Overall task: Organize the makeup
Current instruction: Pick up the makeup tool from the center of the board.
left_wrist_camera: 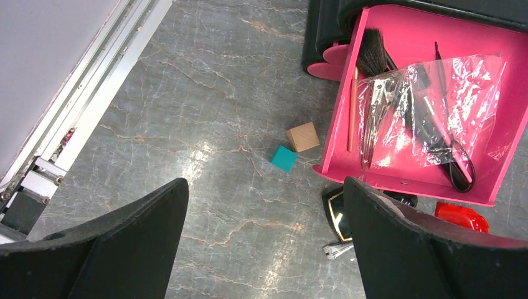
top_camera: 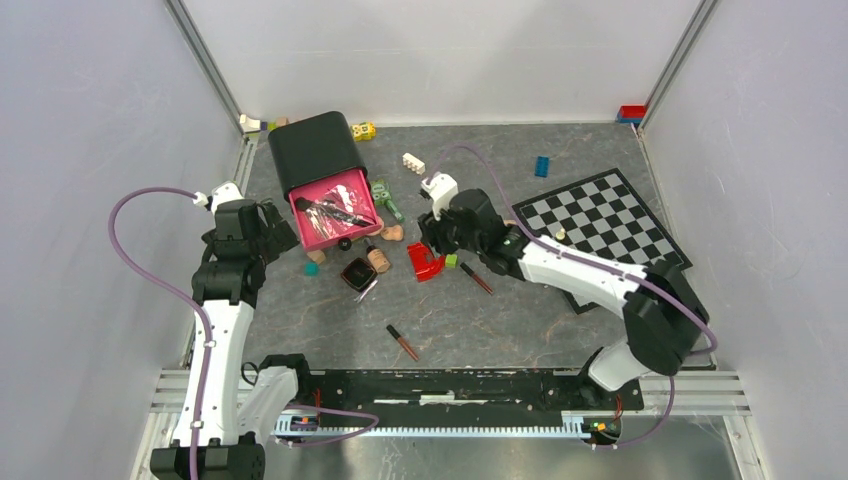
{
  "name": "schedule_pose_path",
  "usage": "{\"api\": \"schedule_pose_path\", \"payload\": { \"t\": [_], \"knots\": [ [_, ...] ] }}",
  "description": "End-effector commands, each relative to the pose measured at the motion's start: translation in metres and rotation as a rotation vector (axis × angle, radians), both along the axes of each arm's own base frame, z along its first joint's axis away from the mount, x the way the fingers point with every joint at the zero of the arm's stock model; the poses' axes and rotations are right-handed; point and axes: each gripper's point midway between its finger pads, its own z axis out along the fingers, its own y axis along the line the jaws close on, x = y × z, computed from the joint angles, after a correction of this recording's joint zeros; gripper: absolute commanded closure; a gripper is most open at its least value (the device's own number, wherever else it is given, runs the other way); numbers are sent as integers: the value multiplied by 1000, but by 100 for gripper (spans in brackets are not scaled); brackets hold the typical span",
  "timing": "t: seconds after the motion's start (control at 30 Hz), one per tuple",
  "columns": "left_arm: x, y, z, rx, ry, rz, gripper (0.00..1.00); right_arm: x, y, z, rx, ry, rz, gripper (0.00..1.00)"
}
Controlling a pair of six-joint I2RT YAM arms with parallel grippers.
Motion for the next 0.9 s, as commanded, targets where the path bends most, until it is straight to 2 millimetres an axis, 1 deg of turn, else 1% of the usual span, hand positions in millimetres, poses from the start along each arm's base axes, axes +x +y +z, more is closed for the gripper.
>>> {"api": "schedule_pose_path", "payload": {
  "t": [0.0,0.03,0.07,0.1,0.13,0.23,0.3,0.4,0.57,0.77,0.87],
  "knots": [
    [2,1,1,-1,-12,5,0,-33,-3,6,112,27,31,43],
    [3,1,1,-3,-11,5,0,-42,-4,1,120,40,34,43],
    [3,1,1,-3,-10,4,0,-51,-7,-9,117,58,36,43],
    [3,0,0,-4,-7,2,0,-57,-10,-13,126,72,32,43],
    [3,0,-1,-6,-6,1,0,-63,-14,-23,126,92,22,43],
    [4,-1,-2,-8,0,-2,0,-74,-26,-38,135,118,-11,43],
    [4,-1,-3,-10,3,-4,0,-78,-32,-44,139,123,-28,43],
    [5,-1,-4,-11,7,-6,0,-78,-38,-46,131,117,-46,43],
    [7,-2,-3,-21,14,-4,0,-71,-51,-36,108,62,-94,42],
    [16,-7,7,-54,-8,-4,0,-62,-73,-25,81,-8,-186,40],
    [22,-6,13,-55,-13,-3,0,-61,-76,-20,75,-25,-188,38]
  ]
}}
